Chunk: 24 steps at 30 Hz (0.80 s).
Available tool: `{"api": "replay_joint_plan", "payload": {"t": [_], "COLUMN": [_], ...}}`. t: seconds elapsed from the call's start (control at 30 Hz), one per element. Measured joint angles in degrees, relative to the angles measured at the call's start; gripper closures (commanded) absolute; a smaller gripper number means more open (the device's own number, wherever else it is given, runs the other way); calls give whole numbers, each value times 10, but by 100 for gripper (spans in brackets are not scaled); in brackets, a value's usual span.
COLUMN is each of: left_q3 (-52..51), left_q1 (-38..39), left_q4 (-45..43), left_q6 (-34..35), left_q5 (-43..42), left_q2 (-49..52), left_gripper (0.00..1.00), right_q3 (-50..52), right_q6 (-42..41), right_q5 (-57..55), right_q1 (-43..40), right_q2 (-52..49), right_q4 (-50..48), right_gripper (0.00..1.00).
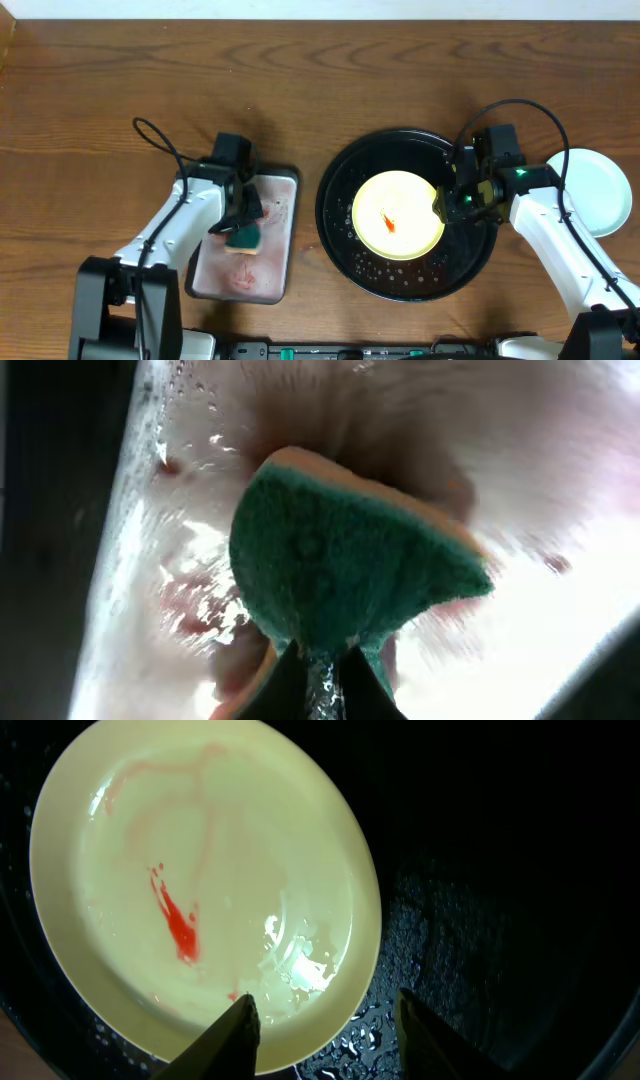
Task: Clean dirty plates on tray and stack at the side
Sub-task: 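Grasp the green sponge with the left gripper and lift it, then scrub the yellow plate with the sponge while right gripper holds its rim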
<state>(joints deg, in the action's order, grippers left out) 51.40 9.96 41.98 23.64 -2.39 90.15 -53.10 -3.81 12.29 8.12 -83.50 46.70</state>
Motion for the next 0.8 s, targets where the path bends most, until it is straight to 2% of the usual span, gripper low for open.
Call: {"api": "replay_joint_plan", "payload": {"t": [0.13, 0.3, 0.53, 0.63, 0.8], "left_q3": [42, 64, 84, 110, 122], "left_q1": [0, 0, 26, 74, 173], "left_q4": [43, 49, 45, 27, -46], "left_q6": [-21, -31, -31, -27, 11], "left_q5": [-24, -56, -104, -117, -130], "left_q2": [-36, -108, -181, -183, -149], "left_gripper": [93, 93, 93, 93, 93], "right_q3": [0, 0, 0, 0, 0], "right_q6": [0, -28, -39, -5, 26], "right_q5": [0, -1, 14, 58, 86], "right_q1": [0, -7, -69, -78, -70], "right_q2": [0, 0, -5, -33, -108], "right_q4": [0, 2, -21, -25, -58], "right_gripper": [59, 61, 62, 67, 85]}}
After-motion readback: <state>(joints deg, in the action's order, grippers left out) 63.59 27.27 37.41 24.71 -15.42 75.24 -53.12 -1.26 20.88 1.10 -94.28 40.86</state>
